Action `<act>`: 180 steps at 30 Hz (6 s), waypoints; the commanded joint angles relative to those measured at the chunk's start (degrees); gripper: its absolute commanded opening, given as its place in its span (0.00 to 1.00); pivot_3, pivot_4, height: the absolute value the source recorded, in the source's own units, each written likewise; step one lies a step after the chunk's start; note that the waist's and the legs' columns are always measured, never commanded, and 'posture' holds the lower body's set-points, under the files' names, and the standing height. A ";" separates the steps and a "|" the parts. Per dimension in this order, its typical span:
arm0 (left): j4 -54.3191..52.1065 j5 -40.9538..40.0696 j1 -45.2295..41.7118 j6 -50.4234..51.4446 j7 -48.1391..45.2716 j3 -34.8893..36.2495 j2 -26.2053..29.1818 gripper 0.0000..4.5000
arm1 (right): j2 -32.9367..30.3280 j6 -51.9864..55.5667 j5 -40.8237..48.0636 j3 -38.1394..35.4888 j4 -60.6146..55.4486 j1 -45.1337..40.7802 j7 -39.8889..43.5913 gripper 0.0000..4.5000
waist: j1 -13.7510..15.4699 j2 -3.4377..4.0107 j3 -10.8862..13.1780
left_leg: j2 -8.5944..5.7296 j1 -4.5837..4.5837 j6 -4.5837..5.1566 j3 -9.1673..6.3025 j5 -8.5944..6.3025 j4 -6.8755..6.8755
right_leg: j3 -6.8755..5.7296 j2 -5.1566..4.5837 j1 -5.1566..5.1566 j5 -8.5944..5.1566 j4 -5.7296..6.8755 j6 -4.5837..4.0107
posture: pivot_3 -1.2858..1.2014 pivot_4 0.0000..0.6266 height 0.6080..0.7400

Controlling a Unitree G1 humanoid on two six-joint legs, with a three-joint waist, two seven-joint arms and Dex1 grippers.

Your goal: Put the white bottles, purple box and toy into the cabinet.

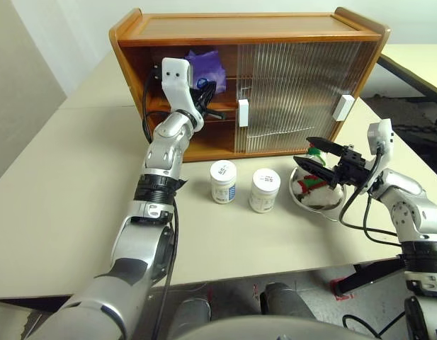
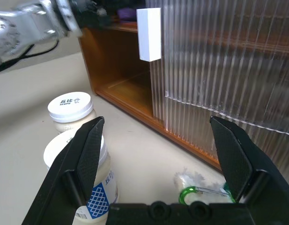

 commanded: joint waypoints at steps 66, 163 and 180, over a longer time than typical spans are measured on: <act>18.50 -3.17 21.05 -30.71 -52.33 -8.10 16.05 0.99 | -2.98 4.36 6.54 -1.42 -9.59 3.55 5.01 1.00 | -0.92 0.18 -0.10 | 0.10 -0.16 0.00 0.05 -0.06 -0.19 | -0.01 0.00 -0.77 0.02 0.09 -0.35 | 0.43 0.00 1.00; 36.58 9.55 1.69 -24.01 13.97 1.56 0.19 0.68 | -1.48 7.55 7.19 0.42 -11.90 2.48 3.17 1.00 | -1.38 0.08 -0.03 | 0.04 -0.15 0.00 0.09 0.01 0.07 | 0.01 0.00 -0.49 0.05 0.03 0.10 | 0.43 0.00 1.00; 38.85 10.21 0.50 -23.98 11.65 0.64 -1.83 0.68 | -1.52 7.67 7.12 0.34 -12.05 2.27 2.85 1.00 | -1.37 0.07 -0.03 | 0.04 -0.14 0.01 0.09 0.01 0.08 | 0.01 0.00 -0.45 0.05 0.03 0.10 | 0.42 0.00 1.00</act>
